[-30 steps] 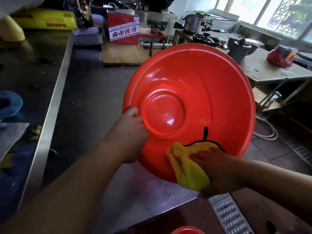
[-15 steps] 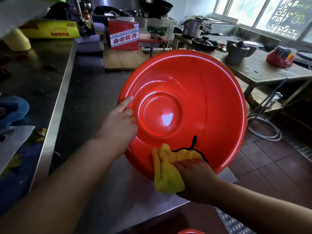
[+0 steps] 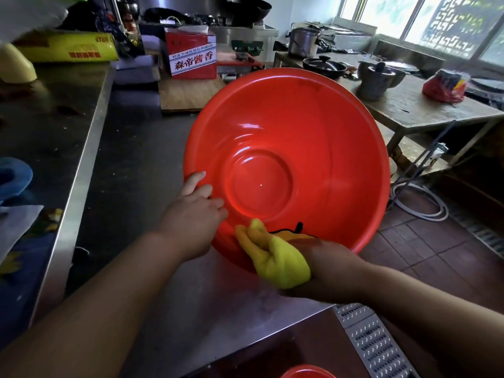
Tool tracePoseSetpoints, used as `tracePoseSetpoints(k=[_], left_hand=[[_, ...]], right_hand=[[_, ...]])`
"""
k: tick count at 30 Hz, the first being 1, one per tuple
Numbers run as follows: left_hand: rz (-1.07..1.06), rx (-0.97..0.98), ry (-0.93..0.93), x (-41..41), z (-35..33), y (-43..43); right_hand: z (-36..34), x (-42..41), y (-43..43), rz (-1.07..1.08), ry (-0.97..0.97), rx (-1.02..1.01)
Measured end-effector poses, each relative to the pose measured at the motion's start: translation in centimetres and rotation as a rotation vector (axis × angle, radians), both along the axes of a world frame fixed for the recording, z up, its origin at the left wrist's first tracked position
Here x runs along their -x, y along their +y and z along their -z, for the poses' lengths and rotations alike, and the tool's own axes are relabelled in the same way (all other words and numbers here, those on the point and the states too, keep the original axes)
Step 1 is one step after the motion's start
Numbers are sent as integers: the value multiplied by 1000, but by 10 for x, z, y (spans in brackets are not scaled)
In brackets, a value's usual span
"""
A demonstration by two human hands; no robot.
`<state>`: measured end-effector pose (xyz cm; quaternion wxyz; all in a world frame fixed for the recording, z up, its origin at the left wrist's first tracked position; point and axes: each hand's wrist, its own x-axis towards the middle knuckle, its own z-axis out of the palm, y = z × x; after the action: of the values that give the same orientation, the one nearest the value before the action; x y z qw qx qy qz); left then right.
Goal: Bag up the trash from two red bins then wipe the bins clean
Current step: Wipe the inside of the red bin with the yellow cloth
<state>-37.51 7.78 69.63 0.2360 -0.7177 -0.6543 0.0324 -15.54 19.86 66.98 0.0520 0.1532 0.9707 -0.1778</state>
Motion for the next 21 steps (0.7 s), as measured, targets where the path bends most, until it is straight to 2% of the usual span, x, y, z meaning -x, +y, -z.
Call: tracePoseSetpoints(k=[5,11,14,16,18,21], left_hand=[[-4,4,-55,1,0,4],[38,-46,-44,9,3,3],[86,-65,-25,11,8,3],[113,-92,-15,9,9,5],[119,-128,-25,6,8,8],[106,-170,-43,6,8,11]], right_hand=[[-20,0,10,-13,-201,-179],[23,49,42,60,-427,128],[63,75,54,134,-443,128],[82,88,66,205,-445,55],[85,99,75,311,-441,13],[77,113,74,283,-441,-12]])
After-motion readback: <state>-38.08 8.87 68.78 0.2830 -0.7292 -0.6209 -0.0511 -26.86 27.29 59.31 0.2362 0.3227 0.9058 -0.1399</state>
